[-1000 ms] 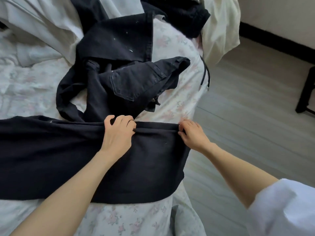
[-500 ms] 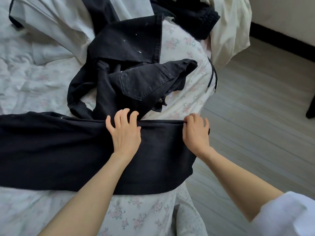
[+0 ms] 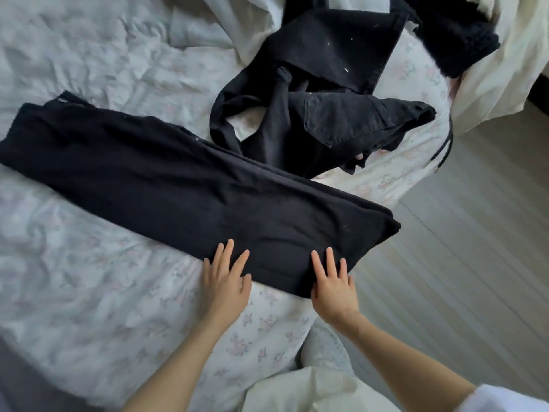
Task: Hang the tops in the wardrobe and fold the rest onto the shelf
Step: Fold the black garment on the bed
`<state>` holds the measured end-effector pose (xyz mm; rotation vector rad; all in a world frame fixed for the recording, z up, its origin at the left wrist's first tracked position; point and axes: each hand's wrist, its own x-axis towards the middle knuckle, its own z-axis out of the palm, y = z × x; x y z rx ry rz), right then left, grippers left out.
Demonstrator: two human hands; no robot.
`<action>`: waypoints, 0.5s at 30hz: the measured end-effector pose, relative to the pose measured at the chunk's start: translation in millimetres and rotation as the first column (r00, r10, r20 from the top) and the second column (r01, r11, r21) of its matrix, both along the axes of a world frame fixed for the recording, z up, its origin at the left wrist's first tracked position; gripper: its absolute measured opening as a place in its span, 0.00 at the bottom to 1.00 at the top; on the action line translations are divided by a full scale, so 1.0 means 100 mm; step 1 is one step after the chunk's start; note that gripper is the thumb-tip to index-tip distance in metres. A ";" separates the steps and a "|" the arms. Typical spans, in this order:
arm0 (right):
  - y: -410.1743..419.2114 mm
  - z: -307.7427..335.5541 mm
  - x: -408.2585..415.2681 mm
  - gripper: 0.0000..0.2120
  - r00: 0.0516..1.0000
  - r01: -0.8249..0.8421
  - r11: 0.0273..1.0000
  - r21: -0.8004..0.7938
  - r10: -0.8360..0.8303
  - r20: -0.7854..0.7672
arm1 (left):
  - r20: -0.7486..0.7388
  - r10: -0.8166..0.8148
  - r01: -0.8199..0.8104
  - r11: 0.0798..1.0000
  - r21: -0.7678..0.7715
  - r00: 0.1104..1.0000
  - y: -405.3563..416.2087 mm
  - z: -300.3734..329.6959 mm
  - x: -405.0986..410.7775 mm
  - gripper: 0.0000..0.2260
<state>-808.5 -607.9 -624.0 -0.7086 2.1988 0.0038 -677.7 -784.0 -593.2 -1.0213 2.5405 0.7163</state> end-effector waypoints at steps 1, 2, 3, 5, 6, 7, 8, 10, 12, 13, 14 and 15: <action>-0.07 0.07 0.00 0.30 0.999 0.021 0.999 -0.034 -0.022 -0.049 | -0.144 0.189 -0.182 0.982 0.055 0.971 0.03 0.06 -0.03 0.21; -0.19 0.14 0.00 0.29 0.994 -0.009 0.996 -0.092 -0.001 -0.112 | -0.234 0.405 -0.391 0.914 0.104 0.884 0.01 0.12 -0.03 0.20; -0.31 0.20 -0.01 0.28 0.988 -0.056 0.984 -0.169 0.030 -0.155 | -0.261 0.609 -0.589 0.792 0.157 0.749 -0.04 0.16 -0.07 0.21; -0.65 0.30 -0.02 0.27 0.970 -0.213 0.929 -0.303 0.164 -0.178 | -0.150 0.933 -0.871 0.358 0.336 0.326 -0.29 0.22 -0.14 0.22; -0.82 0.32 0.00 0.27 0.957 -0.280 0.896 -0.346 0.232 -0.173 | -0.058 0.992 -0.885 0.128 0.447 0.114 -0.44 0.22 -0.17 0.19; -0.98 0.34 0.01 0.26 0.943 -0.331 0.868 -0.370 0.289 -0.165 | 0.032 0.999 -0.830 -0.044 0.556 -0.032 -0.58 0.24 -0.20 0.14; -1.11 0.33 0.04 0.25 0.927 -0.374 0.845 -0.382 0.334 -0.170 | 0.111 0.987 -0.744 -0.158 0.650 -0.112 -0.68 0.25 -0.22 0.09; -1.31 0.30 0.14 0.25 0.891 -0.453 0.815 -0.361 0.402 -0.212 | 0.207 0.965 -0.577 -0.260 0.774 -0.158 -0.85 0.25 -0.18 0.10; -1.31 0.29 0.23 0.27 0.862 -0.502 0.816 -0.287 0.442 -0.248 | 0.254 0.959 -0.494 -0.282 0.822 -0.125 -0.92 0.24 -0.19 0.16; -1.31 0.27 0.33 0.29 0.848 -0.520 0.823 -0.228 0.465 -0.254 | 0.280 0.955 -0.451 -0.292 0.844 -0.095 -0.96 0.21 -0.16 0.18; -1.25 0.26 0.38 0.30 0.852 -0.507 0.843 -0.178 0.459 -0.250 | 0.299 0.953 -0.429 -0.290 0.856 -0.046 -0.95 0.21 -0.21 0.19; -1.24 0.26 0.45 0.31 0.858 -0.489 0.862 -0.132 0.448 -0.251 | 0.317 0.948 -0.412 -0.294 0.863 -0.013 -0.96 0.20 -0.23 0.19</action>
